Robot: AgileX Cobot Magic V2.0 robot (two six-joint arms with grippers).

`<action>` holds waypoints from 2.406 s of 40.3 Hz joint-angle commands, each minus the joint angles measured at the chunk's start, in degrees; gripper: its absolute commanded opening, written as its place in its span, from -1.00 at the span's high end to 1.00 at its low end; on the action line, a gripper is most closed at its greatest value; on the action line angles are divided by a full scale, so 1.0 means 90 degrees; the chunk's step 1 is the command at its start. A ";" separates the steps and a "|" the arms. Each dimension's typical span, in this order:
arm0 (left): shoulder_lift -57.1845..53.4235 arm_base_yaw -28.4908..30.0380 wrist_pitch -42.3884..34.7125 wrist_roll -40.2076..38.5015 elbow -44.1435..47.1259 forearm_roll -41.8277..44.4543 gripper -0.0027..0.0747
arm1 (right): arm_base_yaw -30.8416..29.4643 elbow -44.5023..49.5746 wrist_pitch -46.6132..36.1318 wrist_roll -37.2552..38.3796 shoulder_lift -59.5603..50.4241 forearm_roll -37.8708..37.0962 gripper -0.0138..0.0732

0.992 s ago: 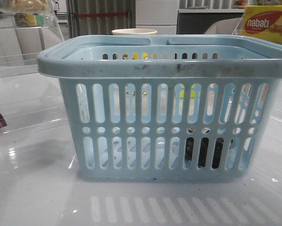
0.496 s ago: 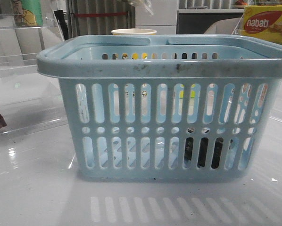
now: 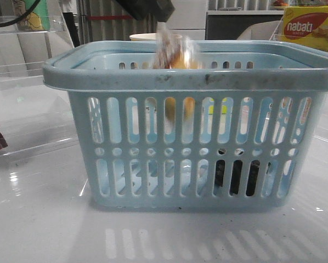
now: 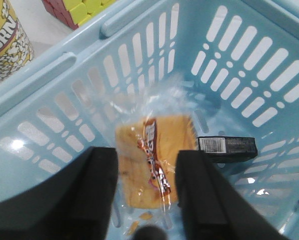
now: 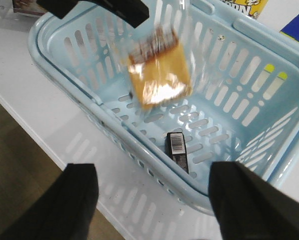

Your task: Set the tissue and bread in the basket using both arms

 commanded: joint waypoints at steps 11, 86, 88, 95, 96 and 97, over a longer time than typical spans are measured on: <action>-0.1177 -0.0044 -0.0169 -0.0001 -0.0239 -0.0135 -0.14 | 0.0007 -0.0172 -0.0421 -0.0051 -0.0048 0.0045 -0.63; -0.5799 -0.0069 -0.0100 -0.0297 0.3992 0.0198 0.69 | 0.0007 -0.0172 -0.0383 -0.0051 -0.0048 0.0045 0.55; -0.5799 -0.0069 -0.0111 -0.0361 0.3992 0.0230 0.69 | 0.0007 -0.0172 -0.0384 -0.0051 -0.0048 0.0045 0.55; -0.5787 -0.0069 -0.0111 -0.0361 0.3992 0.0230 0.69 | 0.0007 -0.0172 -0.0384 -0.0051 -0.0048 0.0045 0.55; -0.5787 -0.0069 -0.0111 -0.0361 0.3992 0.0230 0.69 | 0.0007 -0.0172 -0.0384 -0.0051 -0.0048 0.0045 0.55; -0.5787 -0.0069 -0.0111 -0.0361 0.3992 0.0230 0.69 | 0.0007 -0.0172 -0.0384 -0.0051 -0.0048 0.0045 0.55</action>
